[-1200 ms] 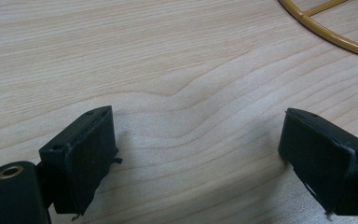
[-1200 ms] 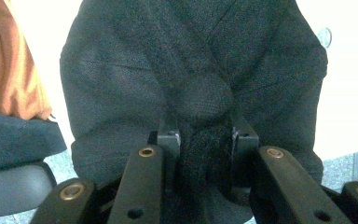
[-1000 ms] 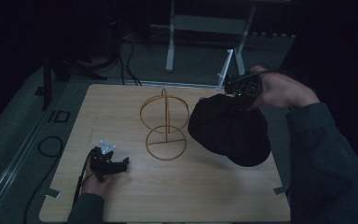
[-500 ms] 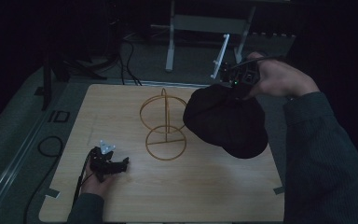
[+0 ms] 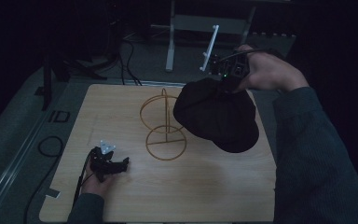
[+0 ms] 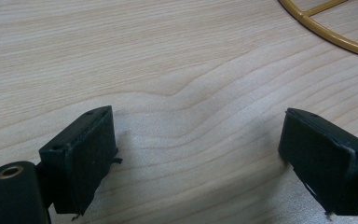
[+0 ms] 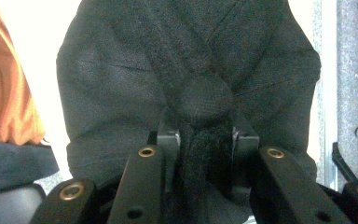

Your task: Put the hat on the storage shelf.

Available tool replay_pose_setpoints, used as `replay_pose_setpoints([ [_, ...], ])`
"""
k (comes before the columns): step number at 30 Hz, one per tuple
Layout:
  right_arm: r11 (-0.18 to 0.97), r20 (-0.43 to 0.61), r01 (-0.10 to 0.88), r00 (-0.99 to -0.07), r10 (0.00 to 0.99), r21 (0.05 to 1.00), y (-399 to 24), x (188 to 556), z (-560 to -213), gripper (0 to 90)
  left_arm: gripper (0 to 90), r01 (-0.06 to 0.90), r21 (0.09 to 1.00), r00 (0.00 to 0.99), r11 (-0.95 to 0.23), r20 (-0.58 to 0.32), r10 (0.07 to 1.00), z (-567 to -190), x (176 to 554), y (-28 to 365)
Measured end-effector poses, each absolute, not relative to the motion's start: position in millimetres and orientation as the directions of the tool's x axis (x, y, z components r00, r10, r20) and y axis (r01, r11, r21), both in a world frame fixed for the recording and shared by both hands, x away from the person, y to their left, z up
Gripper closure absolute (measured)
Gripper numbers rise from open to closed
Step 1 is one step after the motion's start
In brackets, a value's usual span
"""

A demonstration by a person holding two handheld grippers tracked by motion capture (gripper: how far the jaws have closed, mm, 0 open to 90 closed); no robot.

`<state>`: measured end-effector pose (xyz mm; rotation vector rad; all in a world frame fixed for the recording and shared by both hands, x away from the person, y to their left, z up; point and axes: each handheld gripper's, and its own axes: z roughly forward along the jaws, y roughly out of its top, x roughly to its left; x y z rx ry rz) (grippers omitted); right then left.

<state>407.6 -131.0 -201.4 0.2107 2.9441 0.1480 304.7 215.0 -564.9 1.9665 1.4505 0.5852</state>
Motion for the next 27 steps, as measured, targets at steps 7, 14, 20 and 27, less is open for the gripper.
replay_pose_setpoints([
  [7,0.985,-0.184,0.110,-0.974,0.134,0.134,-115,408,-202,72.3,10.8,0.680,0.704,0.299,-0.206,-0.010,0.954,-565,305,215],
  [14,0.985,-0.196,0.107,-0.972,0.133,0.137,-104,411,-200,72.3,10.8,0.680,0.703,0.299,-0.206,-0.010,0.954,-565,305,215],
  [20,0.984,-0.205,0.111,-0.969,0.139,0.143,-98,416,-198,72.3,10.8,0.680,0.703,0.300,-0.207,-0.009,0.954,-565,305,215],
  [27,0.981,-0.209,0.109,-0.968,0.141,0.159,-91,418,-193,72.3,10.8,0.680,0.703,0.299,-0.207,-0.008,0.954,-565,305,215],
])
